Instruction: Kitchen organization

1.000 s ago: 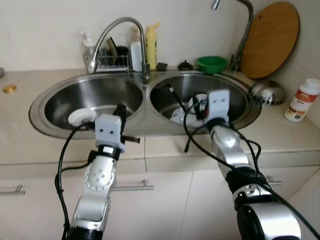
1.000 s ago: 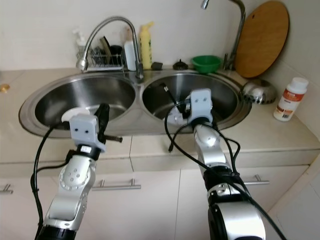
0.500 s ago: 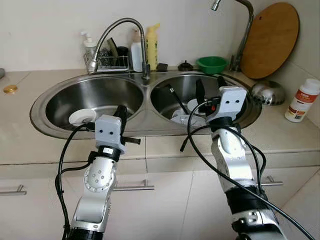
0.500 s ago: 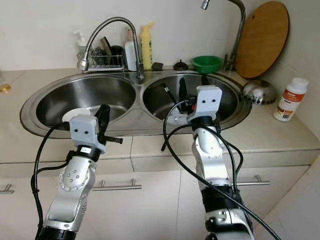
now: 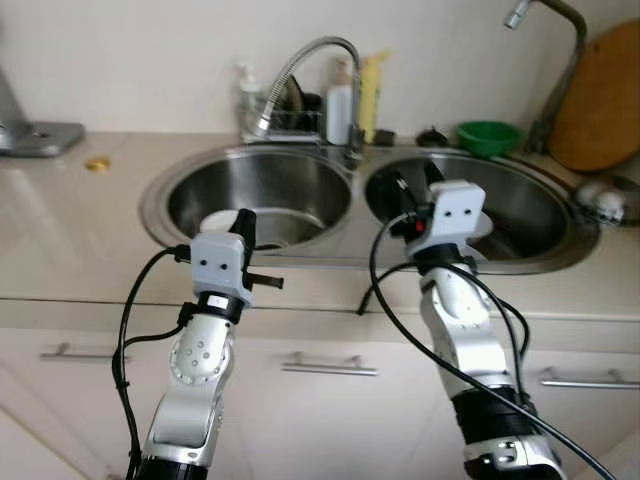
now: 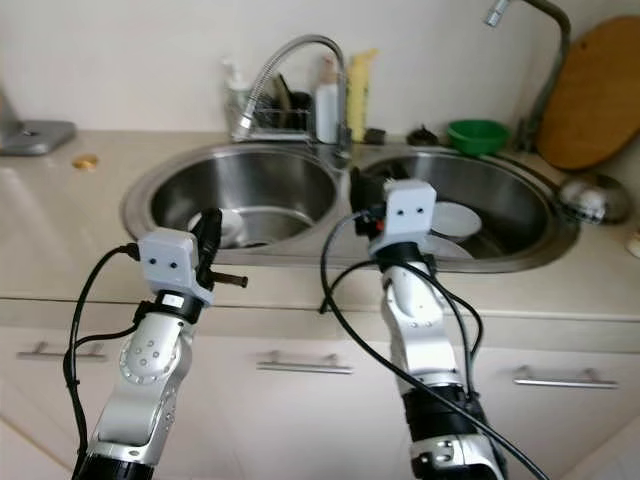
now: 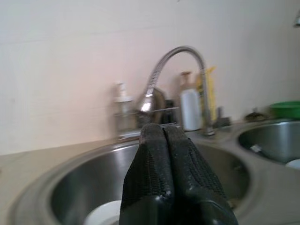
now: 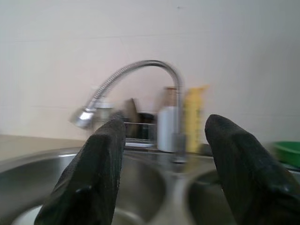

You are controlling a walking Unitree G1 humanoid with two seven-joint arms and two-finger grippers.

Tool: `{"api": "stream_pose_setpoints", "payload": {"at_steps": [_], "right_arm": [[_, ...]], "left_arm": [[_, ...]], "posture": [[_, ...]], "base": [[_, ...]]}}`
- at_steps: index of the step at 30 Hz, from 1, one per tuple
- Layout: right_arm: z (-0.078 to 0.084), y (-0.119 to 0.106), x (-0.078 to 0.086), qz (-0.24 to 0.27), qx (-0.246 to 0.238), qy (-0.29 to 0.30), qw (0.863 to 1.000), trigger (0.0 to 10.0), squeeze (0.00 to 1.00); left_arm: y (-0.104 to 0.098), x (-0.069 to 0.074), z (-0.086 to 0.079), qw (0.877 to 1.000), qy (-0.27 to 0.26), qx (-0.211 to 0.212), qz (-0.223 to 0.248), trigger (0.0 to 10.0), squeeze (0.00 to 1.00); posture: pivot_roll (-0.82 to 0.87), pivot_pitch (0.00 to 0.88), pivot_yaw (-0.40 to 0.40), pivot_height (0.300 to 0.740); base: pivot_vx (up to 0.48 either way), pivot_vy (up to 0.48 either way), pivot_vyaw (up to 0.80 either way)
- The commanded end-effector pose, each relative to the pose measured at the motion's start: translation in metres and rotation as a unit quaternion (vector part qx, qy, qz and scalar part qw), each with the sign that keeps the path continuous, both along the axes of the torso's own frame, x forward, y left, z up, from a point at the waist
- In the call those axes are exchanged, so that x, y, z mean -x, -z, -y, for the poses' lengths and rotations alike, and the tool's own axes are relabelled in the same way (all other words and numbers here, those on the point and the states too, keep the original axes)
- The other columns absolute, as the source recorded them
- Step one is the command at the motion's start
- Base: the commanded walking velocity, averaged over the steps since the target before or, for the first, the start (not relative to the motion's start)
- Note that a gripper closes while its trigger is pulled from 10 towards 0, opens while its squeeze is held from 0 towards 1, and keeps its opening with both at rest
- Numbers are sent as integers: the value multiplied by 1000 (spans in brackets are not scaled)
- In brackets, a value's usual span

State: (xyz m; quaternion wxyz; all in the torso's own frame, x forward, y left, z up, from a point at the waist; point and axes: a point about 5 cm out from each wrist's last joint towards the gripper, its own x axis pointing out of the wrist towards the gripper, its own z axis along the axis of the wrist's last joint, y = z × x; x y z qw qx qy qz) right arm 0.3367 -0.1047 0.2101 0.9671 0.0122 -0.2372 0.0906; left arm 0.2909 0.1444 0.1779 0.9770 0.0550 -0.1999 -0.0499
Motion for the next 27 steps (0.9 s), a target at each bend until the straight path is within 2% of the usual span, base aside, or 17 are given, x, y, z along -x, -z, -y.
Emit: {"api": "stream_pose_setpoints", "payload": {"at_steps": [1,16,20,27], "right_arm": [[4,-8,2,14,1,5,1000,10000,0],[-3,2,11,8,24,-5,1000,10000,0],[-2,4,12,1,23,-3,1000,10000,0],[3,11,16,-10,20,11,1000,10000,0]], "left_arm": [[-3,0,6,1000,11,1,6,10000,0],[-3,0,8,1000,18,1,10,10000,0],[-4,1,10,1000,19,-4,15,10000,0],[-1,2,10,1000,22,-12,14,10000,0]], "posture": [[-50,0,31,740],[-55,0,35,740],[-56,0,36,740],[-65,0,39,740]], "base": [[0,480,0],[0,474,0],[0,0,0],[0,0,-800]]}}
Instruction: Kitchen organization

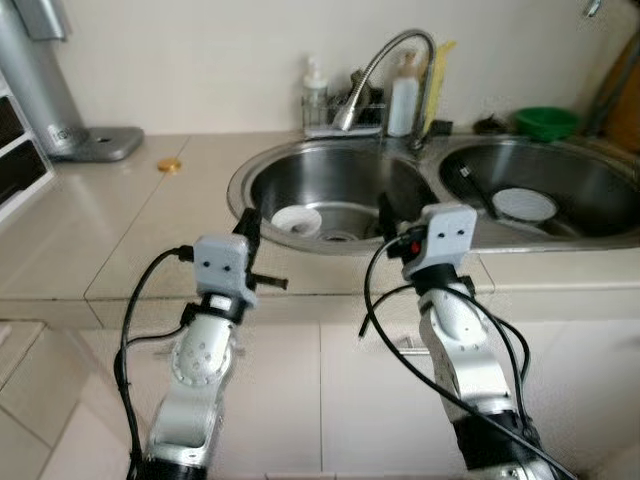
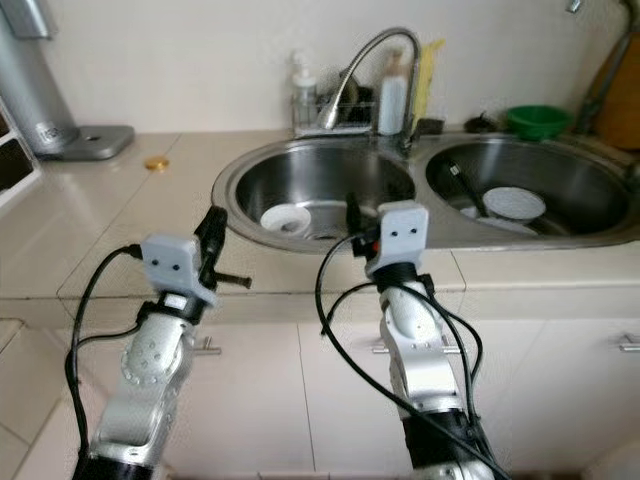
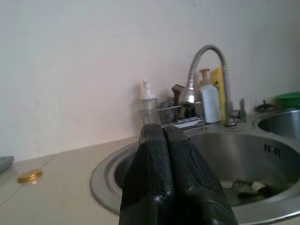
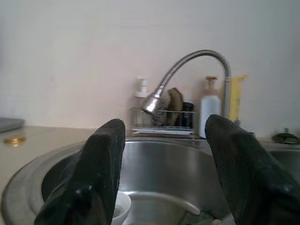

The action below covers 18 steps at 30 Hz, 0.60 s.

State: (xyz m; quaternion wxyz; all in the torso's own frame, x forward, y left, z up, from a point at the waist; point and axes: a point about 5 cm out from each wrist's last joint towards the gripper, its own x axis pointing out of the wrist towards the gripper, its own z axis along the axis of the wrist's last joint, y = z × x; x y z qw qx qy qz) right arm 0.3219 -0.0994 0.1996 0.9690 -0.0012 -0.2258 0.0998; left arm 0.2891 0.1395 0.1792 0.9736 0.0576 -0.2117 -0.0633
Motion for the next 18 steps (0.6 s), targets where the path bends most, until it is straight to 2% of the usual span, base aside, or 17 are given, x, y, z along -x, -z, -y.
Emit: {"api": "stream_pose_setpoints", "payload": {"at_steps": [1,9,15,18], "right_arm": [[9,1,2,1,4,17,1000,10000,0],[20,15,11,-10,19,34,999,10000,0],[24,16,13,-10,19,41,999,10000,0],[24,12,12,-2,13,50,999,10000,0]], "left_arm": [[0,1,6,1000,9,-9,2,10000,0],[6,3,7,999,13,-35,-3,10000,0],[7,4,7,999,14,-37,-2,10000,0],[3,2,13,999,23,-47,9,10000,0]], "posture": [[-65,0,39,740],[-70,0,39,740],[-71,0,40,740],[-75,0,43,740]], "base": [[0,0,-800],[0,0,-800],[0,0,-800],[0,0,-800]]}}
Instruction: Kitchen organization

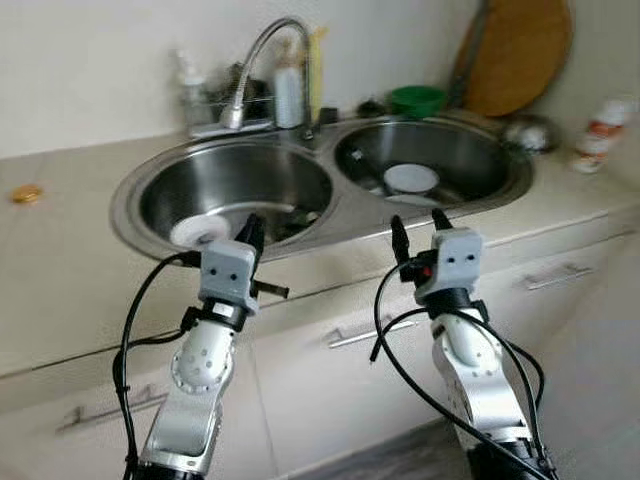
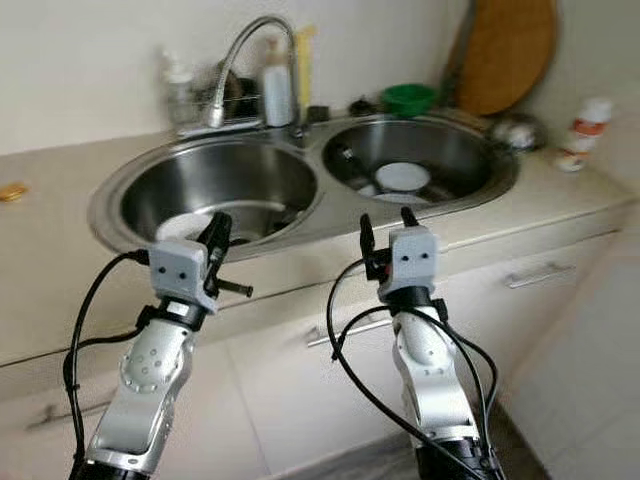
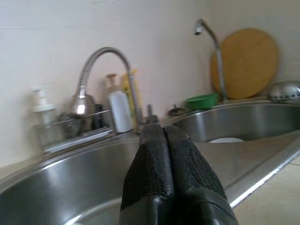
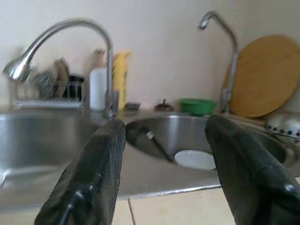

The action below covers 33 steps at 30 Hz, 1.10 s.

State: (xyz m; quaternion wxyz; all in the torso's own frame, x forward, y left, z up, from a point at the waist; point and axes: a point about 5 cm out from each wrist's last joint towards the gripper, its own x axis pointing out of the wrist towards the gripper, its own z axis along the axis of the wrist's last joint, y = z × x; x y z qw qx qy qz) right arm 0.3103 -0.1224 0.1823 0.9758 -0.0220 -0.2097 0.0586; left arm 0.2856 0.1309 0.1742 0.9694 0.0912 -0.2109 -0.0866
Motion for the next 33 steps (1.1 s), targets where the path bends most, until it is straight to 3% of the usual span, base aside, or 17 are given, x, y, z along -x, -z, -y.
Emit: {"api": "stream_pose_setpoints", "payload": {"at_steps": [1,11,17,21,33], "right_arm": [[1,-5,1,13,1,5,1000,10000,0],[0,-7,0,16,-1,9,1000,10000,0],[2,-7,-1,17,3,18,1000,10000,0],[5,-7,-3,14,7,32,999,10000,0],[9,-1,-5,-2,19,52,998,10000,0]], "left_arm": [[-2,-1,4,1000,7,-9,8,10000,0],[-3,-1,7,1000,15,-20,13,10000,0],[0,-1,9,1000,17,-20,10,10000,0],[0,-1,9,1000,18,-20,9,10000,0],[7,-1,7,1000,17,-20,-4,10000,0]], "posture": [[-75,0,43,740],[-75,0,44,740],[-77,0,44,740],[-75,0,44,740],[-76,0,44,740]], "base": [[0,0,-800],[0,0,-800],[0,-406,0],[0,-476,-800],[0,0,-800]]}}
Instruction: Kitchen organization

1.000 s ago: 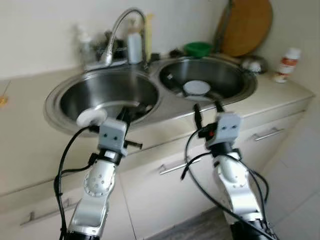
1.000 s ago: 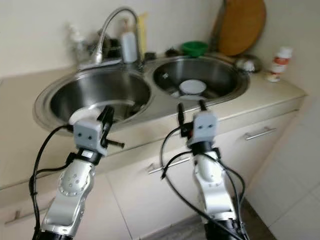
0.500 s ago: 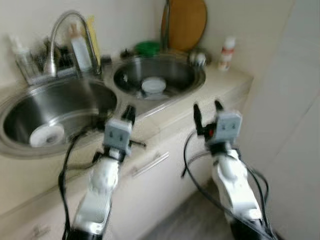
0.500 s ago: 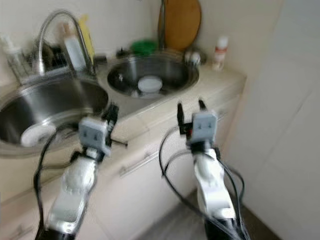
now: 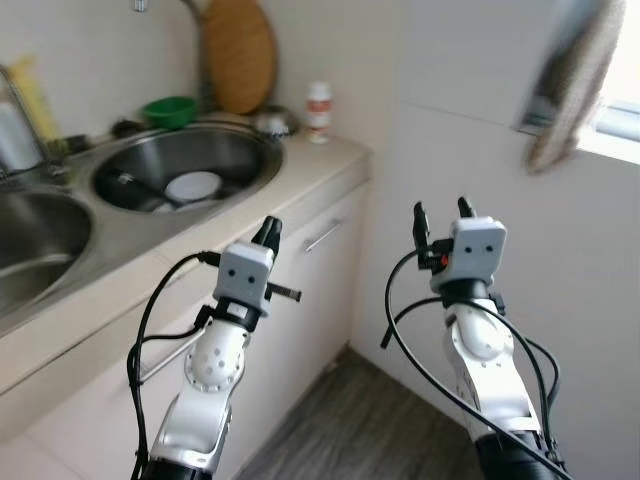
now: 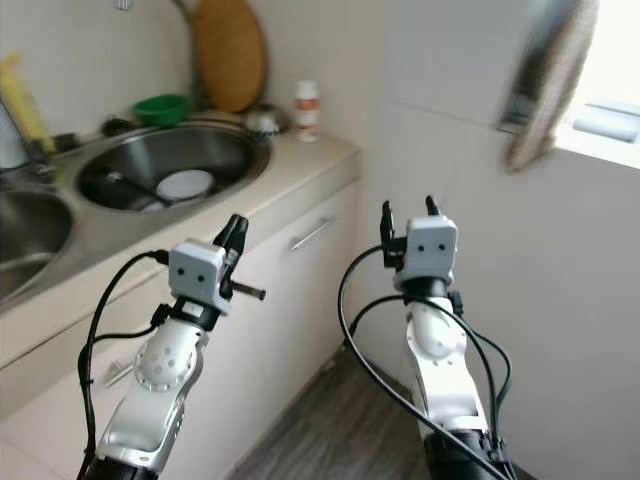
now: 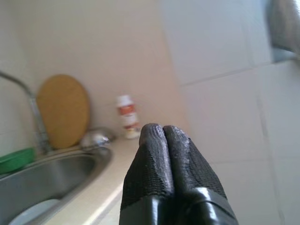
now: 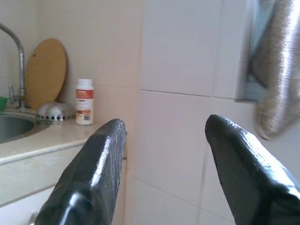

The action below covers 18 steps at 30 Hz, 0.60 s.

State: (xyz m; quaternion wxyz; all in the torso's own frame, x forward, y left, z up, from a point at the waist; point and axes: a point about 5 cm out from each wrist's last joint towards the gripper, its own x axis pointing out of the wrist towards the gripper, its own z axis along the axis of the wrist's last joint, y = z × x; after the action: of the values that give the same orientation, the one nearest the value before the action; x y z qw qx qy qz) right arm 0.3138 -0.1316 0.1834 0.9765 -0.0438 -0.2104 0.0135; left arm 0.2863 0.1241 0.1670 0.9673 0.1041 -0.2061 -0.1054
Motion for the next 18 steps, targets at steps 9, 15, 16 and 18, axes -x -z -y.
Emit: {"api": "stream_pose_setpoints", "payload": {"at_steps": [9,15,16,18], "right_arm": [[11,11,-6,-41,31,49,997,10000,0],[14,19,-7,-62,48,63,995,10000,0],[14,19,-7,-62,48,63,995,10000,0],[14,21,-7,-65,54,63,994,10000,0]], "left_arm": [[6,0,-1,1000,0,-2,-11,10000,0],[11,0,0,1000,2,-3,-20,10000,0],[11,0,0,1000,2,-3,-20,10000,0],[12,0,1,1000,2,-5,-23,10000,0]], "posture": [[-79,0,42,740],[-82,0,43,740],[-82,0,43,740],[-83,0,43,740]], "base": [[0,0,-800],[0,0,-800],[0,0,-800],[0,0,-800]]}}
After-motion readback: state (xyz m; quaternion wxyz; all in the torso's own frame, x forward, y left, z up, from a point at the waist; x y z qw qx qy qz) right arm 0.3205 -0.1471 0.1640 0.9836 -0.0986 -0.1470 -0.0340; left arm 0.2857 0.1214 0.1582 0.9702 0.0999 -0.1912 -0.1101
